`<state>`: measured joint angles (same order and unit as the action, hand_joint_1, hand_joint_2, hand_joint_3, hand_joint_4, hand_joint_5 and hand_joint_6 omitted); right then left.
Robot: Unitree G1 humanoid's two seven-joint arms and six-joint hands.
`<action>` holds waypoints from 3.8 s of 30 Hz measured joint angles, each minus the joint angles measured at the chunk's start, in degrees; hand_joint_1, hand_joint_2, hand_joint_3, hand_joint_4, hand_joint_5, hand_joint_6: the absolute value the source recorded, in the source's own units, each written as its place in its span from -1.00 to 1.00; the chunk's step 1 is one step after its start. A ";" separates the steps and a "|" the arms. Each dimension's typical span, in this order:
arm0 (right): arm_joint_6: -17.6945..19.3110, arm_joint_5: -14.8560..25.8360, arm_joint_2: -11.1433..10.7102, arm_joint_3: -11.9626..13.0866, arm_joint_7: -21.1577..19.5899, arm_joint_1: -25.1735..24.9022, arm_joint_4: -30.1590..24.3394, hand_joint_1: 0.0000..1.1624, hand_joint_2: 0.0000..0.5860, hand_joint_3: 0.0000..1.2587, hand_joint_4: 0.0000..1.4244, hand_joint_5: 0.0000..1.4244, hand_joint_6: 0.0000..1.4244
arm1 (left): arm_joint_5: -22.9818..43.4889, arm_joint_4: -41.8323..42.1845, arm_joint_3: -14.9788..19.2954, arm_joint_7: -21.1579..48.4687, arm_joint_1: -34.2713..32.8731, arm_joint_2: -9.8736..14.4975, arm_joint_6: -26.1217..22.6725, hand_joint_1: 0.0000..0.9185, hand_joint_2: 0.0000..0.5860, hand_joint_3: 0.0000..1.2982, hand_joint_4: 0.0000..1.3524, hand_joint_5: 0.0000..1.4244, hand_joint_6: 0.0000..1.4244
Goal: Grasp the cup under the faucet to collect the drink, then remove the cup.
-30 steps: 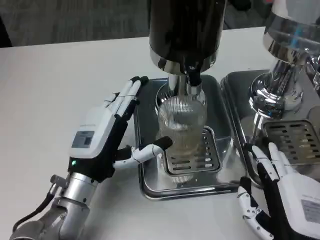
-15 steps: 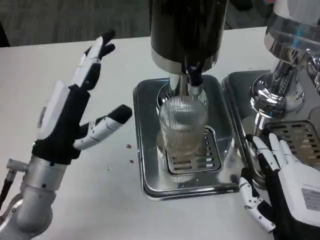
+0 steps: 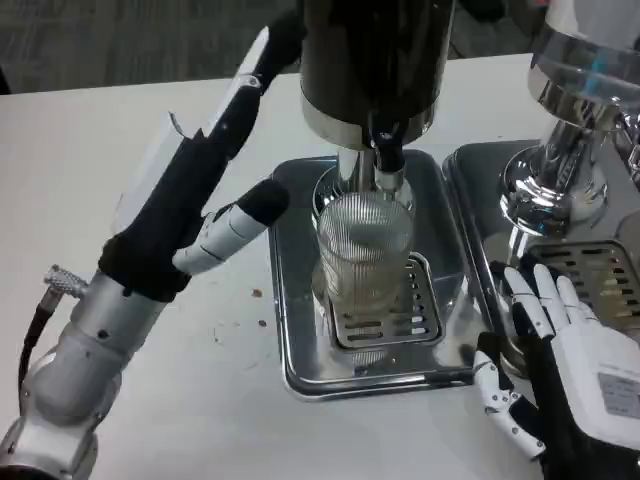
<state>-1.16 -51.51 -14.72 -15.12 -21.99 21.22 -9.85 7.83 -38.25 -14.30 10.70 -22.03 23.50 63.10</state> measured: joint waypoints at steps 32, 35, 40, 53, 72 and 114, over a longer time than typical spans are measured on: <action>-0.09 0.04 1.11 -0.02 -1.18 0.41 0.22 -0.68 0.80 -0.86 -1.00 -1.00 -0.88 | -2.15 4.56 6.01 18.87 -2.67 -6.05 -3.14 -1.00 -0.48 -0.65 -0.91 -0.73 -0.86; -0.09 0.28 1.12 -0.01 -1.18 0.41 0.25 -0.68 0.80 -0.86 -1.00 -1.00 -0.88 | -3.21 5.43 6.21 18.81 -2.12 -5.80 -2.81 -1.00 -0.47 -0.64 -0.91 -0.73 -0.85; -0.09 0.30 1.14 -0.02 -1.18 0.41 0.37 -0.68 0.80 -0.86 -1.00 -1.00 -0.88 | -3.66 6.72 6.30 18.70 -0.94 -5.63 -2.69 -1.00 -0.46 -0.63 -0.90 -0.72 -0.84; -0.09 1.01 1.21 -0.02 -1.18 0.40 0.40 -0.68 0.80 -0.86 -1.00 -1.00 -0.88 | -8.07 8.41 6.39 15.76 -0.15 -3.74 -1.14 -1.00 -0.39 -0.60 -0.88 -0.71 -0.82; -0.09 2.17 1.45 0.13 -1.18 -0.13 0.75 -0.68 0.80 -0.86 -1.00 -1.00 -0.88 | -11.02 10.09 3.84 12.66 1.48 -2.43 0.66 -1.00 -0.42 -0.59 -0.87 -0.69 -0.80; -3.38 19.09 3.70 2.87 15.32 -17.84 8.82 -0.27 -0.27 -1.00 -1.00 -1.00 -1.00 | -13.26 10.53 3.00 8.50 2.00 -1.57 1.09 -1.00 -0.39 -0.57 -0.85 -0.68 -0.79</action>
<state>-4.54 -32.42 -11.02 -12.25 -6.67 3.38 -1.03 -5.43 -27.72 -11.30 19.20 -20.03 21.92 64.19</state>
